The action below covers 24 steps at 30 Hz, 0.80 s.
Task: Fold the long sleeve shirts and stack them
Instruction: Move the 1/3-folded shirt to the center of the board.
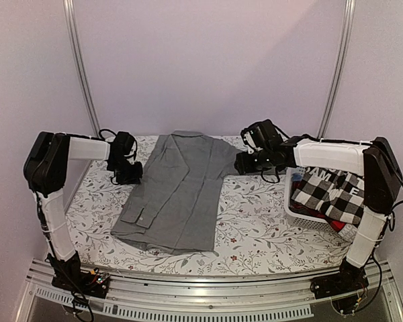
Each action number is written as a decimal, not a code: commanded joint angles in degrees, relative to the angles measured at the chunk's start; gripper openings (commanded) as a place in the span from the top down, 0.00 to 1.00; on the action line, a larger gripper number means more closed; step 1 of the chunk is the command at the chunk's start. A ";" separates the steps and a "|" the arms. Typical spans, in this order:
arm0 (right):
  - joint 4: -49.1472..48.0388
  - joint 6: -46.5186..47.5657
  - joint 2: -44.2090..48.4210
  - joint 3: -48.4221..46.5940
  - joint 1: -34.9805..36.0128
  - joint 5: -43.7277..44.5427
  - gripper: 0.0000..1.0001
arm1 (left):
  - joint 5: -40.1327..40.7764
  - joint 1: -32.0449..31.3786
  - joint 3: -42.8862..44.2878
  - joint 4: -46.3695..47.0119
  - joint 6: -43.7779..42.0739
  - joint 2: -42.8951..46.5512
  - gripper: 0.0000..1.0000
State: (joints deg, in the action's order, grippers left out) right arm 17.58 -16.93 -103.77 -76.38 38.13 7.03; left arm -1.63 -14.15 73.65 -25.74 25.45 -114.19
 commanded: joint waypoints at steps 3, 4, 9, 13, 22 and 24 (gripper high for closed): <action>2.88 -1.43 -3.67 -3.48 -4.83 2.18 0.42 | 1.45 4.78 -1.08 -2.23 -0.85 0.36 1.00; 3.05 -1.37 -4.02 -3.94 -5.49 2.51 0.43 | 1.27 5.18 -2.07 -2.21 -0.62 0.68 1.00; 4.74 -1.00 -6.90 -6.94 -8.25 3.39 0.42 | -2.46 6.90 -10.37 0.50 2.63 4.91 1.00; 5.72 -0.79 -9.20 -9.04 -9.74 3.52 0.42 | -3.47 8.50 -19.68 4.49 5.46 10.24 1.00; 11.18 -0.10 -15.45 -15.21 -11.35 8.10 0.42 | -3.25 9.80 -28.81 8.09 9.73 19.95 1.00; 12.69 -0.12 -17.16 -17.16 -11.64 10.26 0.42 | -3.65 10.02 -29.40 8.62 10.17 21.02 1.00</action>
State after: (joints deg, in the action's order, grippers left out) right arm 26.26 -17.10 -117.67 -89.76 27.33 12.56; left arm -5.63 -5.32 46.24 -16.58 33.63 -95.09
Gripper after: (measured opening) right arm 0.576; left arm 0.004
